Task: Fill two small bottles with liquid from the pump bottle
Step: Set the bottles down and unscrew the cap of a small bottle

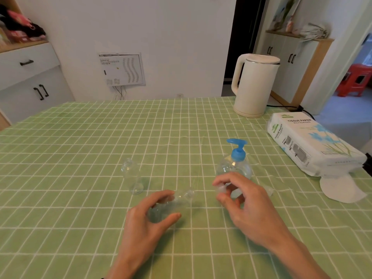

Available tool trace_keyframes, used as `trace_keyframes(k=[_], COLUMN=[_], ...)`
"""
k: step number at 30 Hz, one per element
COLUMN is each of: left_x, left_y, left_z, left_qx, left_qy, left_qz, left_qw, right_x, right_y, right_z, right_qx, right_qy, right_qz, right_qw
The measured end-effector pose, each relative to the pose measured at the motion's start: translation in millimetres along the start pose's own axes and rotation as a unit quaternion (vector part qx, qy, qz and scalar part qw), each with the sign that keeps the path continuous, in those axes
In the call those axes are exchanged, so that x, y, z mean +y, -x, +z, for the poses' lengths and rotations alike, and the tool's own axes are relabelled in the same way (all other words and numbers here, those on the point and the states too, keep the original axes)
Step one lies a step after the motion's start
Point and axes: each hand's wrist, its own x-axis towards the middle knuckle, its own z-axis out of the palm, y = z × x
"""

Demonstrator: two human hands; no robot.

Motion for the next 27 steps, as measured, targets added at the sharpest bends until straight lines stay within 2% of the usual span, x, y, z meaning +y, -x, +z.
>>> trace_keyframes(k=[5,10,15,27], left_x=[-6,-9,-11,-11], left_y=[1,0,-3,-11], left_z=[-6,-3,4,16], left_qx=[0.009,0.014,0.009,0.014], left_qy=[0.015,0.033,0.07,0.141], left_qz=[-0.001,-0.006,-0.011,-0.034], left_qw=[1.0,0.999,0.997,0.989], right_x=[19,65,90,89], right_y=[19,40,45,39], right_z=[-25,-61,-60,-60], right_qx=[0.063,0.22,0.213,0.196], right_qy=[-0.019,0.039,0.114,0.121], right_qz=[0.021,0.17,0.243,0.25], right_qw=[0.998,0.96,0.939,0.94])
